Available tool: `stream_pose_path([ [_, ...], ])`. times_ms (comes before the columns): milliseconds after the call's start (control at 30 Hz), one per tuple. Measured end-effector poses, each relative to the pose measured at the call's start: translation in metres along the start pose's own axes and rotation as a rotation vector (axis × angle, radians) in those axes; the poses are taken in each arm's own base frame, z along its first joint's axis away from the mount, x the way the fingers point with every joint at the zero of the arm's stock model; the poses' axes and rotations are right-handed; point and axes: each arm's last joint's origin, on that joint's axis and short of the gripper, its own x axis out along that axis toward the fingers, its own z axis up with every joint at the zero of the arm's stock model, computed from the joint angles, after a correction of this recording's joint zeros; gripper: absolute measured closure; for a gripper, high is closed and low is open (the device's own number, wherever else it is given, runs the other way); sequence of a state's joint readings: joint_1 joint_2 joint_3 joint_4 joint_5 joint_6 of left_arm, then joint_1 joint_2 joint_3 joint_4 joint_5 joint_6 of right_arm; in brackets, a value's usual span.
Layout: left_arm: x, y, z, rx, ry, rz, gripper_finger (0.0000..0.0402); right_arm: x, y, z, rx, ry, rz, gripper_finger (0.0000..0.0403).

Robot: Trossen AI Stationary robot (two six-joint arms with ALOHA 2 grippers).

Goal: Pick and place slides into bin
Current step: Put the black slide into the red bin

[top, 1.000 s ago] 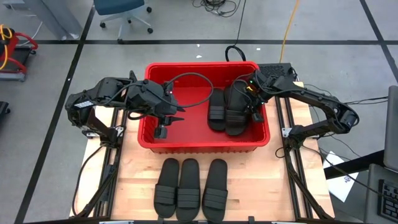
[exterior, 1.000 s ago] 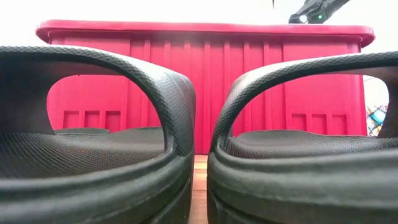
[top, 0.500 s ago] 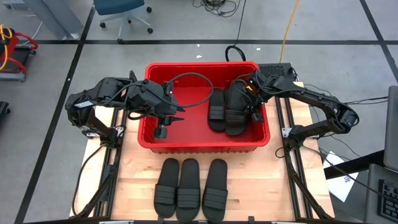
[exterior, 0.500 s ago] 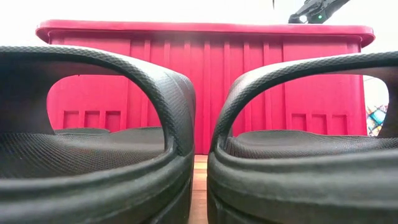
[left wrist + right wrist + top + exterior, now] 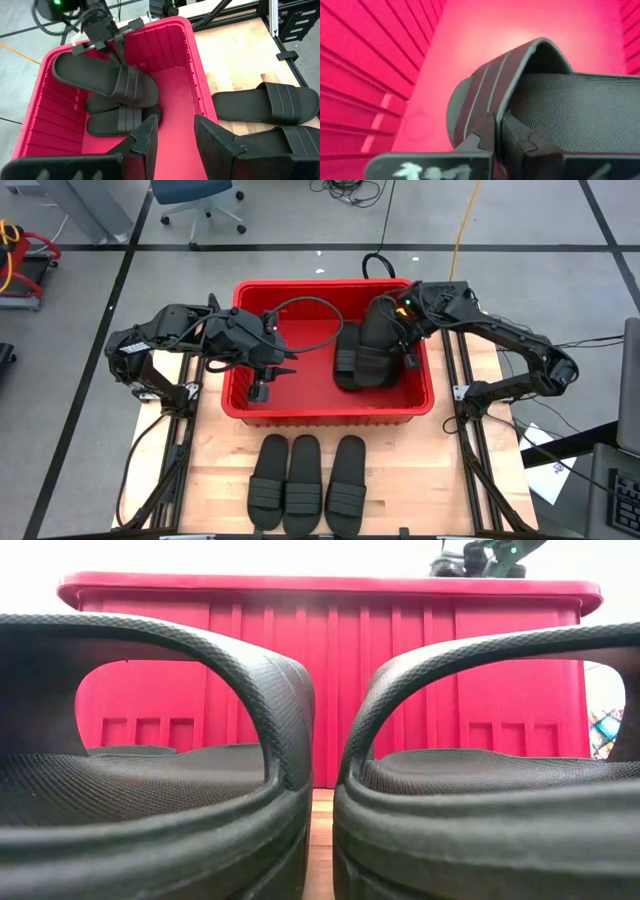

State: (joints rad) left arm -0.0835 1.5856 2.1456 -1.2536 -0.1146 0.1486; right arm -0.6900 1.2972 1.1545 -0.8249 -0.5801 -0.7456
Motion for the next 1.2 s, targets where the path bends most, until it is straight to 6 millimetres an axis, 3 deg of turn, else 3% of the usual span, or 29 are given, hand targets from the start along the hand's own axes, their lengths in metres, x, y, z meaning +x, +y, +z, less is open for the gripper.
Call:
stream_pose_path([
  [367, 0.0, 0.003, 0.0, 0.005, 0.005, 0.027, 0.0277, 0.0, -0.002, 0.038, -0.163, -0.19, -0.105, 0.0402],
  [500, 0.011, 0.011, 0.0, -0.013, 0.03, 0.055, 0.0277, 0.004, 0.003, 0.047, -0.21, -0.229, -0.11, 0.0402],
  [900, 0.08, 0.053, -0.001, -0.04, 0.101, 0.056, 0.0277, 0.011, 0.014, 0.054, -0.247, -0.233, -0.072, 0.0402],
  [1200, 0.137, 0.068, -0.009, -0.075, 0.163, -0.003, 0.0277, 0.013, 0.016, 0.056, -0.255, -0.232, -0.061, 0.0402],
])
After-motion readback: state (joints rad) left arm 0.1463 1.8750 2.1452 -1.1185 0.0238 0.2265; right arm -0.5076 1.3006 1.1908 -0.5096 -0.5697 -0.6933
